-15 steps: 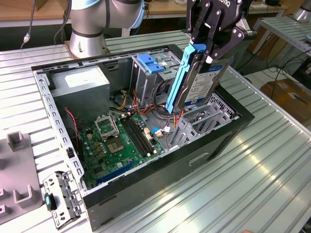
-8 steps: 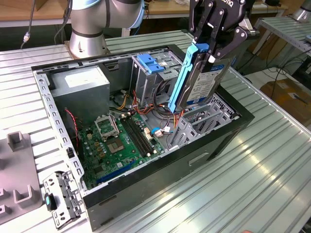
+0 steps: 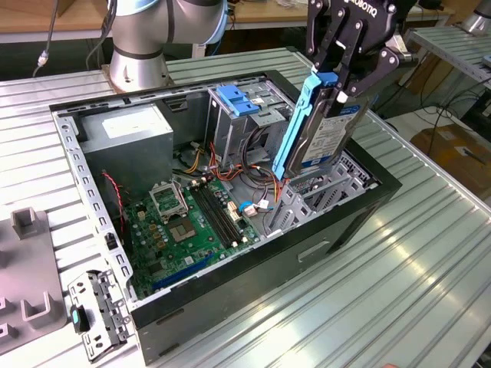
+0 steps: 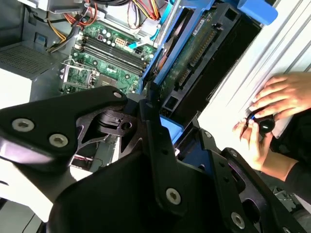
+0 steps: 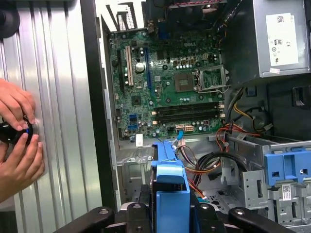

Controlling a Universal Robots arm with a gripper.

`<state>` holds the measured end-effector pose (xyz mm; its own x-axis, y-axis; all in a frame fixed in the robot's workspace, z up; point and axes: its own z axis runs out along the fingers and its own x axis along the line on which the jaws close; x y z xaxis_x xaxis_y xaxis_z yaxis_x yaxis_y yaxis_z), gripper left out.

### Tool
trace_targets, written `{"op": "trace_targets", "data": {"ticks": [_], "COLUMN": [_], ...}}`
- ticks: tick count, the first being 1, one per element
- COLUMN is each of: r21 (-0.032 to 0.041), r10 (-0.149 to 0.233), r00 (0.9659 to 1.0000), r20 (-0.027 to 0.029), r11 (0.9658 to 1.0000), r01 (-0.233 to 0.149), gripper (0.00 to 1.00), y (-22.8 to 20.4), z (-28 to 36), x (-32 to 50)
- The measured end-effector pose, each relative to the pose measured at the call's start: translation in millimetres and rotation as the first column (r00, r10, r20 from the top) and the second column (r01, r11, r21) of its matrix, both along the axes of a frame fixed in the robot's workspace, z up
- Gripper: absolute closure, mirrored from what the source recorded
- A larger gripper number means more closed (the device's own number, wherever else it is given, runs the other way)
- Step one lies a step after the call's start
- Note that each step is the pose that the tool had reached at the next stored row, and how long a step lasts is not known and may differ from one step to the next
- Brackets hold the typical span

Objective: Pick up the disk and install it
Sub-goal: 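Insert the disk into the insertion slot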

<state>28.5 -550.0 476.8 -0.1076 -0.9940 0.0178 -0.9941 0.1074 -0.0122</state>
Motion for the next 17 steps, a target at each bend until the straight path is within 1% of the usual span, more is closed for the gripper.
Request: {"op": "trace_targets", "data": {"ticks": [1,2,4,5,8,10,11,14,17], "r21": [-0.0004,-0.0008,-0.0015,-0.0033,-0.0055,-0.0055,-0.0056,-0.0058,-0.0068], "r10": [0.002,0.015,0.024,0.026,0.036,0.064,0.068,0.069,0.069], "r00": [1.0000,0.9999,0.9997,0.9997,0.9994,0.9980,0.9977,0.9976,0.9976], "r20": [0.0000,-0.0001,-0.0001,-0.0001,-0.0002,-0.0002,-0.0002,-0.0001,-0.0003], "r11": [1.0000,0.9999,0.9997,0.9997,0.9993,0.9980,0.9977,0.9976,0.9976], "r01": [-0.002,-0.015,-0.024,-0.026,-0.036,-0.064,-0.068,-0.069,-0.069], "gripper": [0.64,0.64,0.64,0.64,0.64,0.64,0.64,0.64,0.64], "y": [-0.7,-1.1,-1.3,-1.7,-1.8,-1.9,-1.9,-2.4,-2.4], "z": [-1.4,-4.4,-6.8,-8.3,-10.8,-12.3,-12.6,-14.3,-16.6], "x": [1.2,4.6,8.3,12.6,22.0,25.6,26.9,33.2,34.3]}}
